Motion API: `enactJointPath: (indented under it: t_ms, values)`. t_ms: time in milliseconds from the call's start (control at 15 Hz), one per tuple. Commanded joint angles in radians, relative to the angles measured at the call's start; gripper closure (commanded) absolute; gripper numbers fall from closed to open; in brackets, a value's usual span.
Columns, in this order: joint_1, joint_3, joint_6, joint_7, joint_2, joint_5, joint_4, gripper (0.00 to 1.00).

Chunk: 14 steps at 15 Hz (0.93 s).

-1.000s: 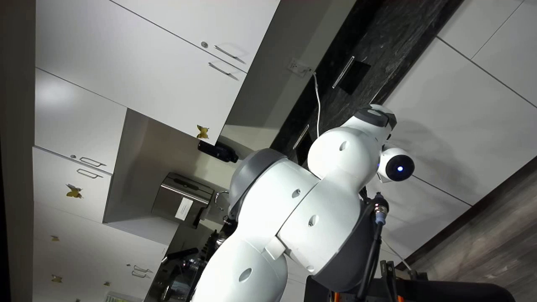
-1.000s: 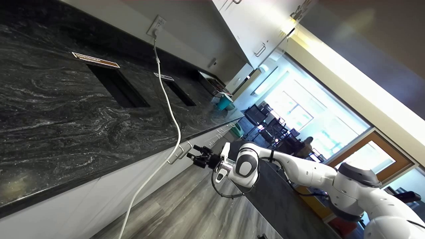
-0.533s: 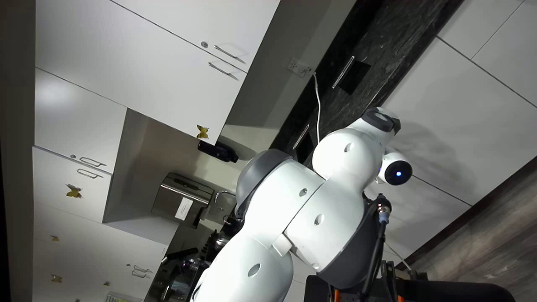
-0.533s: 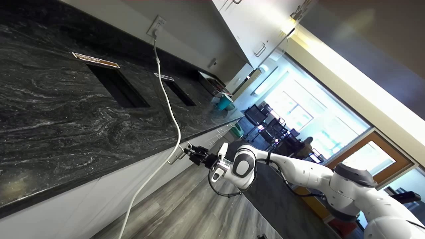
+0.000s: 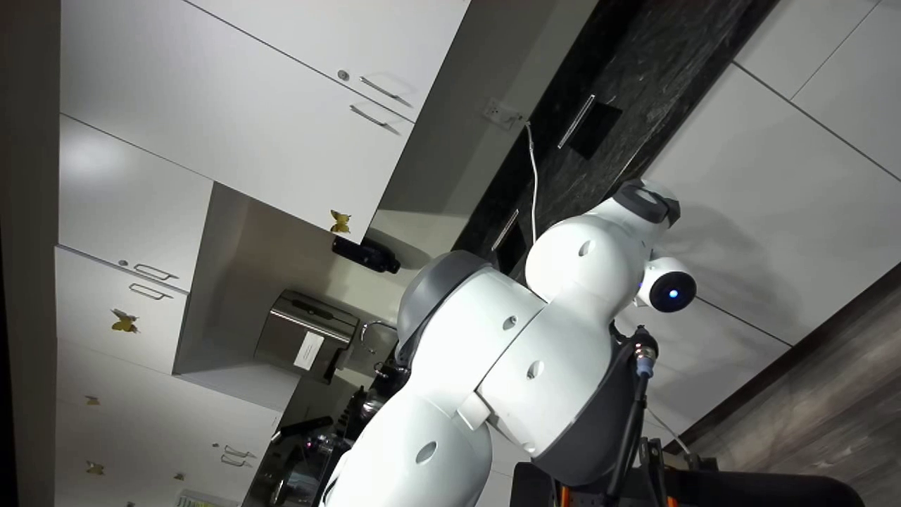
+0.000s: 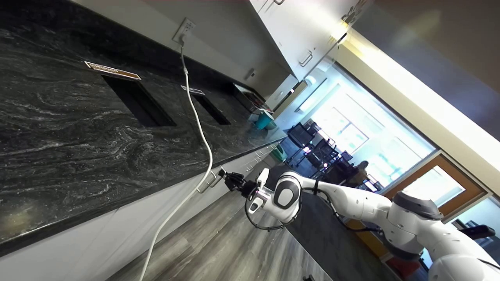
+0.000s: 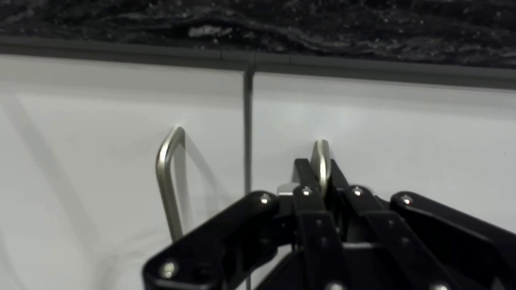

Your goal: Open the lower cabinet door

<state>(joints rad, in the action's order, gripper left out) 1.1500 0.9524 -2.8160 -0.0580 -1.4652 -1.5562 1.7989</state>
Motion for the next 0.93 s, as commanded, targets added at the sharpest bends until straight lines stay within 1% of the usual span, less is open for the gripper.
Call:
enactJointPath:
  t_ms: [0,67,133,200,467,667,733,867]
  values:
    - [0.013,-0.021,0.031,0.077,0.047,0.092,0.078,0.97]
    - [0.013,-0.041,0.052,0.144,0.075,0.165,0.106,0.97]
    - [-0.063,-0.156,0.199,0.194,0.202,0.120,0.119,0.97]
    - [-0.066,-0.190,0.259,0.239,0.220,0.162,0.122,0.97]
    - [-0.157,-0.418,0.590,0.355,0.336,0.258,0.090,0.97]
    - [-0.275,-0.613,0.811,0.405,0.399,0.291,0.043,0.97]
    - [-0.327,-0.683,0.872,0.417,0.411,0.289,0.023,0.97]
    - [-0.413,-0.801,0.968,0.434,0.418,0.300,-0.014,0.97]
